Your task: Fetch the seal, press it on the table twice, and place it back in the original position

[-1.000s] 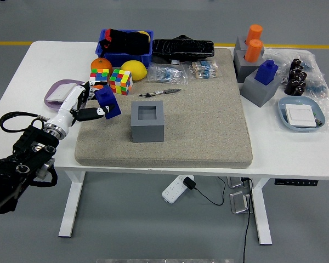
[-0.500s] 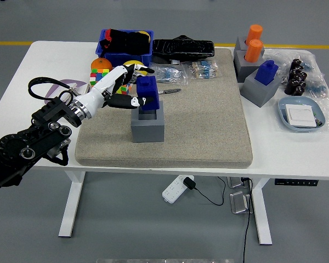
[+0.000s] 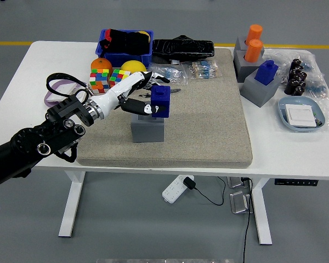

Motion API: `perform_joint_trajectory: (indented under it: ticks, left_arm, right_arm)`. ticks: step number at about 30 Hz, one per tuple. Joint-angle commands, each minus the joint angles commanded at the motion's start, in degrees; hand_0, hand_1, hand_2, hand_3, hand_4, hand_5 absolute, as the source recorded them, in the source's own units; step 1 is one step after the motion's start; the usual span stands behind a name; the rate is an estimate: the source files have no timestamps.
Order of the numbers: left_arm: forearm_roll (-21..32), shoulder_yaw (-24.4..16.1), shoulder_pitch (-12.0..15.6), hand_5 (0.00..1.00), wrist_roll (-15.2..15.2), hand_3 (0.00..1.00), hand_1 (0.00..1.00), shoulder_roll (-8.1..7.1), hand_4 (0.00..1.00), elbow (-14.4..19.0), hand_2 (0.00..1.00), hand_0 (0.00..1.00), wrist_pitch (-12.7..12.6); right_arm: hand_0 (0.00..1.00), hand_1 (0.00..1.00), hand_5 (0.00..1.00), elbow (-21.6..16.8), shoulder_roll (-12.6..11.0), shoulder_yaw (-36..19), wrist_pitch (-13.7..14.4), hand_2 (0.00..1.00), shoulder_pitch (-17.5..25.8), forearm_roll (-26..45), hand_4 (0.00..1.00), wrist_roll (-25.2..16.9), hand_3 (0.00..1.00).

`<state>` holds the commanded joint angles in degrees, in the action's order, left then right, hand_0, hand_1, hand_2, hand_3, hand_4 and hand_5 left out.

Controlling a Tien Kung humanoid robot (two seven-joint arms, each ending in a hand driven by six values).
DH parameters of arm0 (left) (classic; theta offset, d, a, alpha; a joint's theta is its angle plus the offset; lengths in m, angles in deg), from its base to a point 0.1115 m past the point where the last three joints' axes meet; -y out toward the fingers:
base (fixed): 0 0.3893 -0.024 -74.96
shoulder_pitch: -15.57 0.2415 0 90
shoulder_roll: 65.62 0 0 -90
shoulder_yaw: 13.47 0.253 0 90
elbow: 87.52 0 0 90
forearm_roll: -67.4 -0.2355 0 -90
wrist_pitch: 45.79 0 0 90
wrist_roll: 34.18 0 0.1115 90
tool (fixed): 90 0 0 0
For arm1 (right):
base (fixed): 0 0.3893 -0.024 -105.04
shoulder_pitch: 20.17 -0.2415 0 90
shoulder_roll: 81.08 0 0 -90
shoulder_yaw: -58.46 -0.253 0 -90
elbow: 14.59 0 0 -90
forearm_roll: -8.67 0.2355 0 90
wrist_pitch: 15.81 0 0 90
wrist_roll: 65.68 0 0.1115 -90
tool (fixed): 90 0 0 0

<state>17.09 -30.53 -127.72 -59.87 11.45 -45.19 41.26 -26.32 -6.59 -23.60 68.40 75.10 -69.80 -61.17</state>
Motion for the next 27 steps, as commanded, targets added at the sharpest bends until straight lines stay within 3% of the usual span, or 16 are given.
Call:
perform_joint_trajectory:
  ticks: [11,27]
  left_arm:
    - [2.3,1.2,0.0,0.002,0.2,0.755,0.432,-0.03,0.619,-3.3,0.353,0.674,0.1]
    - [2.6,1.3,0.4,0.002,0.1,0.757,0.434,0.02,0.62,-4.0,0.356,0.674,0.2]
  right_arm:
    - [0.774,0.686,0.505,-0.1,0.0,0.2,0.0,0.681,0.0,0.2,0.819,0.0,0.623]
    - [0.773,0.686,0.504,-0.1,0.0,0.4,0.0,0.681,0.0,0.2,0.82,-0.1,0.624]
